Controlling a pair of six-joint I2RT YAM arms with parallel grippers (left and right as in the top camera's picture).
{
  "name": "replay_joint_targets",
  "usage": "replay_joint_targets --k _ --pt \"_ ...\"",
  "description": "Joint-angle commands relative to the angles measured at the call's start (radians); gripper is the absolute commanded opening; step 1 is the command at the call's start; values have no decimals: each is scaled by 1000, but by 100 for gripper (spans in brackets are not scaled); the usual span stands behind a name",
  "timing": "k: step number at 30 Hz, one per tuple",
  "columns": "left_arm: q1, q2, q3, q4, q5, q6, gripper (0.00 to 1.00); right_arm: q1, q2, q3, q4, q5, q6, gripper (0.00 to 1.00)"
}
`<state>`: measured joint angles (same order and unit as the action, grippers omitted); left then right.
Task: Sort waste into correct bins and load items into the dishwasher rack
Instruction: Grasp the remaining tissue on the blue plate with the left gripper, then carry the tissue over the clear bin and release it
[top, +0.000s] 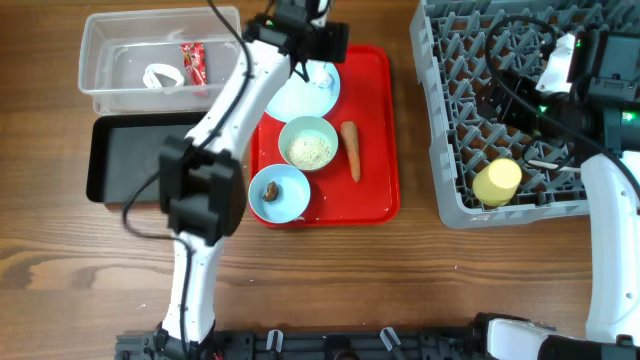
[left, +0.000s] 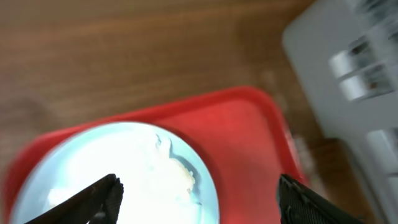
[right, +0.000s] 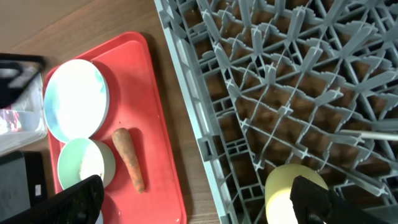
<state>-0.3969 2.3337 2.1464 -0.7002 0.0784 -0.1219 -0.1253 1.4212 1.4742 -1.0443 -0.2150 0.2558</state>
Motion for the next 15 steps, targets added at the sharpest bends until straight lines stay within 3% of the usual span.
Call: replay_joint_targets --k 1,8,9,13,15 --pt "7 136 0 8 0 -27 80 0 -5 -7 -8 16 -13 98" --pt "8 184 0 31 -93 -51 74 0 -5 -7 -3 16 -18 98" --pt "8 184 0 32 -99 -51 69 0 -5 -7 -3 16 -18 98" --pt "6 186 -1 27 -98 -51 31 0 -5 -7 -4 16 -20 98" --pt "1 186 -1 27 -98 -51 28 0 -5 -7 -4 16 -21 98"
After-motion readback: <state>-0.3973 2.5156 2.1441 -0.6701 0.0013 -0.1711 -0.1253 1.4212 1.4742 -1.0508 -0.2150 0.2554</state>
